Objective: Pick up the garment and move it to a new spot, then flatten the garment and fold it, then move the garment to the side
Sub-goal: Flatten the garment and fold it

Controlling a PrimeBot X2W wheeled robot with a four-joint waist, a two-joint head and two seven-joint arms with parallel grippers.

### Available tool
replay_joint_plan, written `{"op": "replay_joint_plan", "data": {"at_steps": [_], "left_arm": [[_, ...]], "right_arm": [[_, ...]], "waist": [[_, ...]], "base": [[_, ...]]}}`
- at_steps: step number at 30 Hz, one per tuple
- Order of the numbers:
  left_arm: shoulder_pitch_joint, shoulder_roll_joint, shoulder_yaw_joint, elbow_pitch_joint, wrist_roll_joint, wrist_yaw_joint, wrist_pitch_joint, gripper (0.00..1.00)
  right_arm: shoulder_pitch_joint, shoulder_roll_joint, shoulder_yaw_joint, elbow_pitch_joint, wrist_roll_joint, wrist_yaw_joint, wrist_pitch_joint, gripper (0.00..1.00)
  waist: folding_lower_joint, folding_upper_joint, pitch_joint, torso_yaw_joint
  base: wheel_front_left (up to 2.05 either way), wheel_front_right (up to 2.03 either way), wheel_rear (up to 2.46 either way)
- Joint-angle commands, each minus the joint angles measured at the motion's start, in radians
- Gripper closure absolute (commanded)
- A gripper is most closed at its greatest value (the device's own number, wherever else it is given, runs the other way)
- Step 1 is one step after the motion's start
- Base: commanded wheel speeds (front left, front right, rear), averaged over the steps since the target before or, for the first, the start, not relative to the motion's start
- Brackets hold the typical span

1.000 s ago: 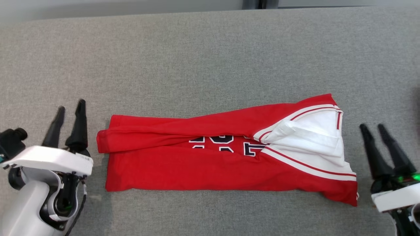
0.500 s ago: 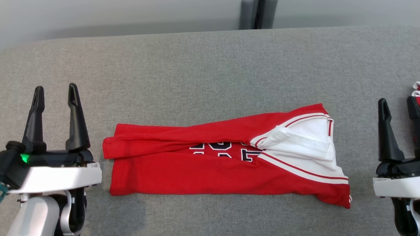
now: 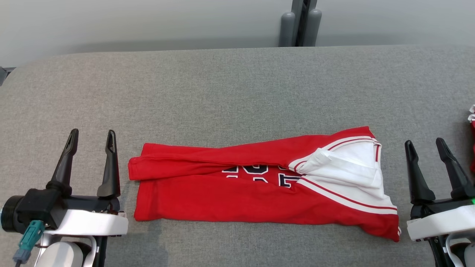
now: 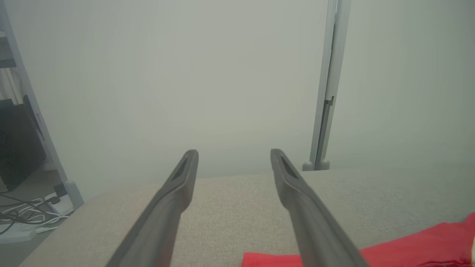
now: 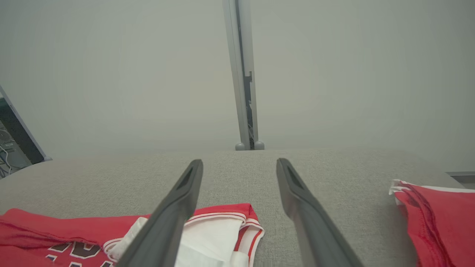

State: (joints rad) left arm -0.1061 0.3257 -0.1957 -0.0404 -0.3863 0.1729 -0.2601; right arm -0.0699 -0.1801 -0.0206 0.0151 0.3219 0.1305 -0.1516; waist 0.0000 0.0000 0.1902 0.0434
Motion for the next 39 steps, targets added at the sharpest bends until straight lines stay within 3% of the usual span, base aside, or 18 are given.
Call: {"op": "replay_joint_plan", "data": {"at_steps": [1,17,34,35,37,39], "left_arm": [[-0.001,-0.003,0.000,0.008,0.008,-0.007,-0.003,0.00],[-0.051,-0.025,-0.014,0.047,0.036,-0.044,-0.003,0.00],[-0.084,-0.051,-0.025,0.075,0.033,-0.048,-0.003,0.00],[-0.085,-0.053,-0.023,0.076,0.032,-0.048,-0.003,0.00],[-0.085,-0.053,-0.018,0.077,0.032,-0.047,-0.003,0.00],[-0.086,-0.054,-0.013,0.078,0.031,-0.046,-0.003,0.00]], "right_arm": [[0.011,-0.004,0.003,0.007,0.000,0.000,0.008,0.00],[-0.018,-0.026,0.027,0.126,0.021,0.000,0.057,0.00],[-0.149,0.010,0.177,0.560,0.150,0.000,0.037,0.00],[-0.144,0.017,0.199,0.568,0.168,0.001,0.040,0.05],[-0.134,0.020,0.237,0.582,0.204,0.002,0.042,1.00],[-0.130,0.010,0.261,0.586,0.230,0.001,0.030,1.00]], "waist": [[0.0000,0.0000,-0.001,0.003],[0.0000,0.0000,0.014,0.041],[0.0000,0.0000,0.053,0.063],[0.0000,0.0000,0.053,0.063],[0.0000,0.0000,0.054,0.062],[0.0000,0.0000,0.056,0.058]], "base": [[0.00,0.00,0.00],[0.00,0.00,0.00],[0.00,0.00,0.00],[0.00,0.00,0.00],[0.00,0.00,0.00],[0.00,0.00,0.00]]}}
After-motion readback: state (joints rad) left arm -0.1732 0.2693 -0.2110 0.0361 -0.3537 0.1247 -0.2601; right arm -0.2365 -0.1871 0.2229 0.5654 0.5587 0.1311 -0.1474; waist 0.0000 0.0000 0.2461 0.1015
